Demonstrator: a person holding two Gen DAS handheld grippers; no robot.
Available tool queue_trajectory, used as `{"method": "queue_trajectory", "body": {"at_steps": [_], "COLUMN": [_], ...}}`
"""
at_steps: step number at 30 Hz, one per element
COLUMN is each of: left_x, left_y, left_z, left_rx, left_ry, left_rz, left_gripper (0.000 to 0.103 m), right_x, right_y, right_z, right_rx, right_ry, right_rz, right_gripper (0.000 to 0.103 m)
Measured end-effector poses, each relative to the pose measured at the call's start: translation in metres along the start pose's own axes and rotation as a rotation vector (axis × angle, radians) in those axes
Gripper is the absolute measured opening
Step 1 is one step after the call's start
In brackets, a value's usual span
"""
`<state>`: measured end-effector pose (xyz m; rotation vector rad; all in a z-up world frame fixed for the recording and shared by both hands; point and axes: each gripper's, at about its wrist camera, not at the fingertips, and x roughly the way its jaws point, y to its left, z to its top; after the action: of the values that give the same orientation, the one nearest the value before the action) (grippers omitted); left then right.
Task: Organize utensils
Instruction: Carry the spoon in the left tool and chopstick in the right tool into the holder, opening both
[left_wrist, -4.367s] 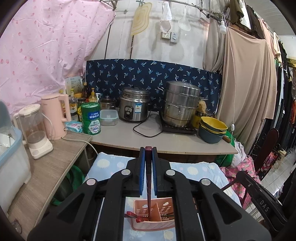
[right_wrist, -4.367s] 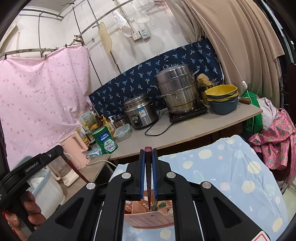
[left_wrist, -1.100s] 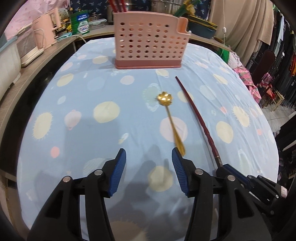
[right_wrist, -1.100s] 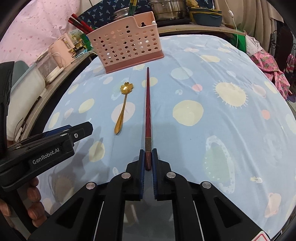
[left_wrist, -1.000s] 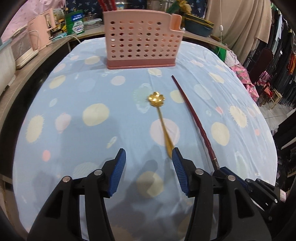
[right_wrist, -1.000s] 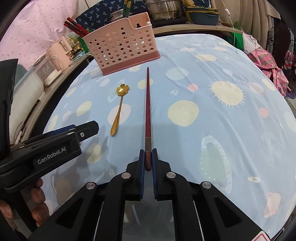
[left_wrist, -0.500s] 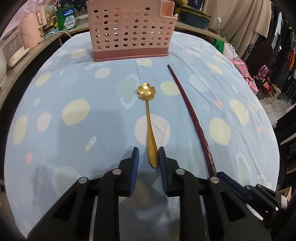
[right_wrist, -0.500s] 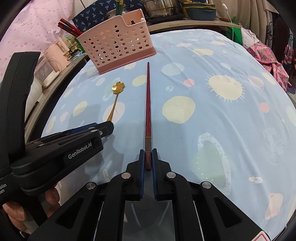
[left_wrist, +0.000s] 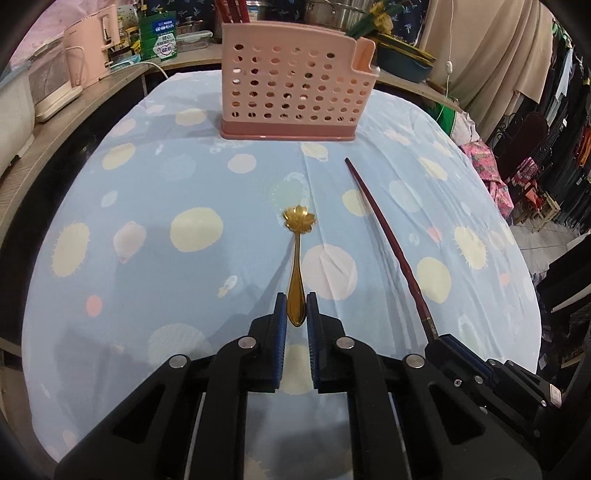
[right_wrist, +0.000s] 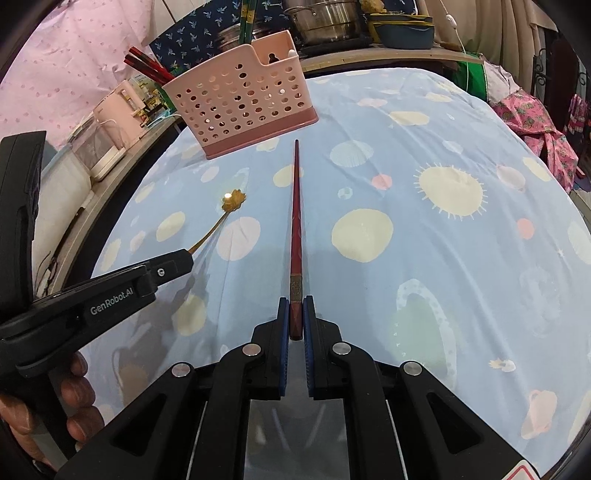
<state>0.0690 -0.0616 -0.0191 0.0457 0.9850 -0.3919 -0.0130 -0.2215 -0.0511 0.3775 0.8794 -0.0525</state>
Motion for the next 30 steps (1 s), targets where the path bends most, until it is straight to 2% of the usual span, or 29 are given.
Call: {"method": "queue_trajectory", "body": {"at_steps": [7,9,18,30], "left_x": [-0.032,-0.039,-0.059,-0.100], "left_y": [0.010,0.012,0.021,0.017], "left_z": [0.015,0.020,0.036,0.082], "left_rx": [-0.030,-0.034,-0.047,-0.005], "left_ry": [-0.075,-0.097,-0.148,-0.268], "left_rz": [-0.003,-0.002,-0.005,-0.011], "left_gripper": [0.009,0.001,0.001,0.001], "right_x": [-0.023,-0.030,-0.064,-0.112], "right_y": [0.008,0.009,0.010,0.019], "right_z": [0.013,0.018,0.045,0.120], "right_rx": [-0.009,-0.009,0.016,0.005], "right_ry": [-0.059,-0.076,-0.174,-0.369], "right_rz": [0.024,0.032,0.067,0.110], "right_gripper": [0.007,0.007,0.007,0.007]}}
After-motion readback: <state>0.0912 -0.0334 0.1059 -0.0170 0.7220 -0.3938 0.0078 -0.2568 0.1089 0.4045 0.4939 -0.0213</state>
